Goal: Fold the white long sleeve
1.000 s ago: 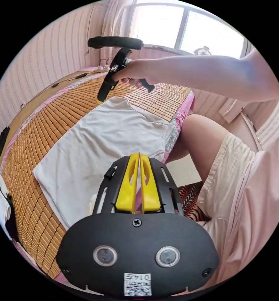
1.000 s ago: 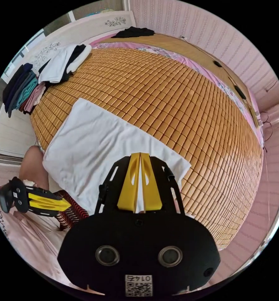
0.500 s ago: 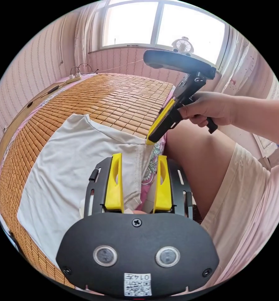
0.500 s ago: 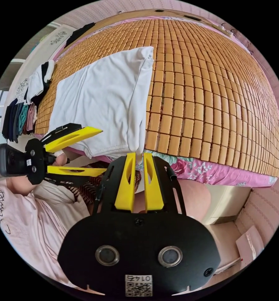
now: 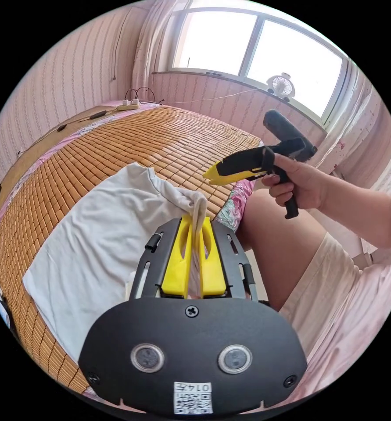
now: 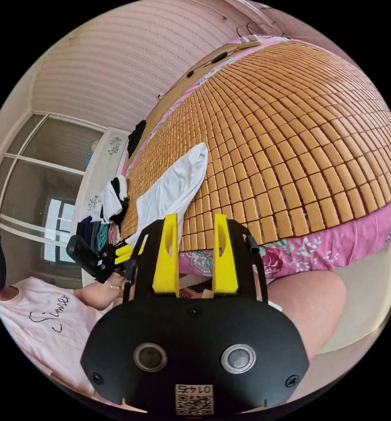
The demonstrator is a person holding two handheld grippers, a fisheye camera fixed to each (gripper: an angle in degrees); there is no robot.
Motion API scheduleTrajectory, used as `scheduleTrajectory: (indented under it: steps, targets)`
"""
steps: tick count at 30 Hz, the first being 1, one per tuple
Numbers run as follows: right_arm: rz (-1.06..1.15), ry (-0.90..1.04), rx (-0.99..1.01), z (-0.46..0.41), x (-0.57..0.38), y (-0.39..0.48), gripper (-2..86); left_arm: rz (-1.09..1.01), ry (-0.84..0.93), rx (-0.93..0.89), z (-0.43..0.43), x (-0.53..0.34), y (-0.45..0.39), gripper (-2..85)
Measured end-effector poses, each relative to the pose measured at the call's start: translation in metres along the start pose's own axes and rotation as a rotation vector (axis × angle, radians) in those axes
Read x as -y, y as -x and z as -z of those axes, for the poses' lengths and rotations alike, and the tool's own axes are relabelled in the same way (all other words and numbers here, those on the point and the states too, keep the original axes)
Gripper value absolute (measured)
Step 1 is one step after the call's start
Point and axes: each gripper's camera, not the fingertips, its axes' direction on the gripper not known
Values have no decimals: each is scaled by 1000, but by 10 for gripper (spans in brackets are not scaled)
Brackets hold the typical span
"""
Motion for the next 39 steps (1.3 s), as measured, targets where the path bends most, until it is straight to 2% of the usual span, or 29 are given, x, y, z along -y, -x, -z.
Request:
scheduleTrajectory:
  steps: [3,5,8,11,16,21,24,27,29,33,39]
  targets:
    - [-98,-24,207,-22,-6,-32,148,1,-8,-5,14,-12,-1,-2]
    - [-129,-37,258,-34,-5,-42,153,7,-3,-6,22,-16,-3,-2]
    - [-151,-48,273,-48,6,-54,145,1,-15,-21,33,-23,-7,-2]
    - [-177,-89,276,-50,17,-68,97,-32,-17,-24,39,-28,-12,-3]
    - [-193,-247,336,-12,18,-92,45,-71,-25,-37,32,-25,-15,-3]
    - [-106,-375,326,79,10,-97,30,-157,-125,-151,19,2,-39,-5]
    - [-25,-422,250,132,7,-80,25,-148,-197,-216,16,16,-49,-6]
    - [62,-370,118,155,15,-45,24,-75,-254,-275,21,20,-37,-7]
    - [119,-321,72,149,23,-21,24,-43,-279,-252,29,13,-24,-7]
    - [208,-180,-33,84,43,31,24,106,-256,-156,41,-19,26,-7]
    - [186,-50,-202,-46,67,75,33,427,-129,8,20,-64,109,-5]
